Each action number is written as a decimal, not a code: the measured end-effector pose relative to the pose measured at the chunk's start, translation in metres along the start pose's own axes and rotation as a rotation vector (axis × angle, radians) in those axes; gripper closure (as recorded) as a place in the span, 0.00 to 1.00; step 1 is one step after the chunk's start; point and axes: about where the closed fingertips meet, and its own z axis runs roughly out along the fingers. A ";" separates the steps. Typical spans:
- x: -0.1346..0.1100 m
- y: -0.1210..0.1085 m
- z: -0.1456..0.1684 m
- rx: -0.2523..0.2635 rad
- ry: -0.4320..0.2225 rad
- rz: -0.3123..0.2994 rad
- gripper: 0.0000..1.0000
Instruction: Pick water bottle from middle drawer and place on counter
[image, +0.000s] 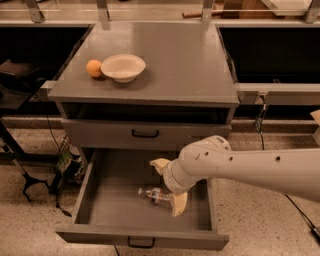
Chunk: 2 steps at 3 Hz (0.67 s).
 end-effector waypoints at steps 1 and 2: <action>0.023 -0.007 0.052 0.015 0.001 0.012 0.00; 0.040 -0.019 0.100 -0.007 0.002 0.037 0.00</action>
Offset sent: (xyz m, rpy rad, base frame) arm 0.0963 0.0272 -0.1523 -0.0053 0.0568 -0.0564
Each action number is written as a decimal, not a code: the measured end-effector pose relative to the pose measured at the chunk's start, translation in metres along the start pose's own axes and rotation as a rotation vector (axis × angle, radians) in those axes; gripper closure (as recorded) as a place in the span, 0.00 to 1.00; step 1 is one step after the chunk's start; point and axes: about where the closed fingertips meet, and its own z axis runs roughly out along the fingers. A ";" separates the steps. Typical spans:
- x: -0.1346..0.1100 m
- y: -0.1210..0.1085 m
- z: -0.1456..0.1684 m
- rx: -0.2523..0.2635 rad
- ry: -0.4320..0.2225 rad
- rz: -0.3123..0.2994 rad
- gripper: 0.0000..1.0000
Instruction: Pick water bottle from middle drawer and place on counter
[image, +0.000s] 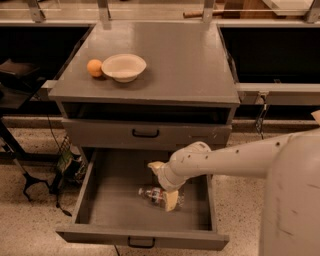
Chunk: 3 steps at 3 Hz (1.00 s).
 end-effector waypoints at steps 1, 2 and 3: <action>0.013 -0.008 0.047 -0.039 0.005 0.034 0.00; 0.025 -0.005 0.078 -0.072 0.023 0.082 0.00; 0.033 0.009 0.085 -0.066 0.039 0.144 0.00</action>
Offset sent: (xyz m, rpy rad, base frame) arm 0.0412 0.0105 -0.1130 -0.0627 0.1305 -0.1207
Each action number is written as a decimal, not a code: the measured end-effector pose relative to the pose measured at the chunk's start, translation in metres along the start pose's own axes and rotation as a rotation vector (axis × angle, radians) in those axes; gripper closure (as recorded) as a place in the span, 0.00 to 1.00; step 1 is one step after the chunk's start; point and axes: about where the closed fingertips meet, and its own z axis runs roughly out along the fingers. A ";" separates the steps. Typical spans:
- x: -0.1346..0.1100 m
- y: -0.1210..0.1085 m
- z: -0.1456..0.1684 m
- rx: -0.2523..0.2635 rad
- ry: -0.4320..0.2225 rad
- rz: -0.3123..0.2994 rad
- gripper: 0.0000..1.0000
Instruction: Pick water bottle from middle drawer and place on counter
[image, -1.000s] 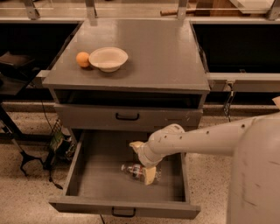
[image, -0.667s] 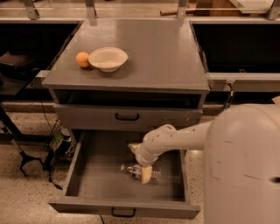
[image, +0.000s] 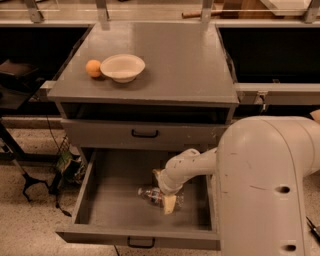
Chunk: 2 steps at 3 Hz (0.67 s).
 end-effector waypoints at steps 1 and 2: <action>0.002 0.008 0.006 -0.006 0.011 0.033 0.00; 0.003 0.013 0.016 -0.026 0.015 0.058 0.00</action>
Offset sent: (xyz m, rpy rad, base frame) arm -0.0103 0.0009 -0.0306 -0.0218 0.0686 -0.0760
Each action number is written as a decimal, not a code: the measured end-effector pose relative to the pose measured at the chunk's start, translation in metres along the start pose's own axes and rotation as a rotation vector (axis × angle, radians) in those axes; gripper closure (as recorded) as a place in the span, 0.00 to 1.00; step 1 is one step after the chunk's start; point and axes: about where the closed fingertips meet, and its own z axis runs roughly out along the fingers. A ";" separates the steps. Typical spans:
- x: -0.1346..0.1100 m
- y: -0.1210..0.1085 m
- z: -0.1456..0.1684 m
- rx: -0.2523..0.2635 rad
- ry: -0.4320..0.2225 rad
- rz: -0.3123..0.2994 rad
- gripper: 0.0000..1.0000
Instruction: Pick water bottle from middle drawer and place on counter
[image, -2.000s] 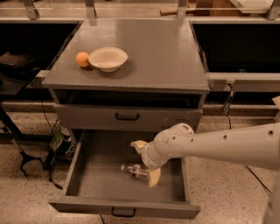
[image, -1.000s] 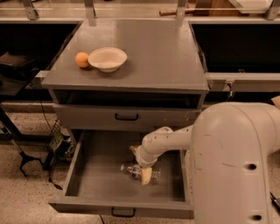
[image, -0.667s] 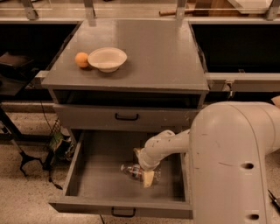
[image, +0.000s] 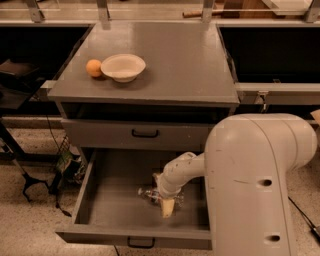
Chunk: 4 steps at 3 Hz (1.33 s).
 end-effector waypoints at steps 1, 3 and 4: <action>0.002 0.003 0.009 -0.022 -0.004 0.023 0.00; 0.001 -0.003 0.000 -0.055 -0.051 0.037 0.41; -0.003 -0.003 -0.007 -0.085 -0.082 0.022 0.72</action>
Offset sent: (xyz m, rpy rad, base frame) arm 0.0054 -0.0028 -0.0049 0.0405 0.0780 -0.0223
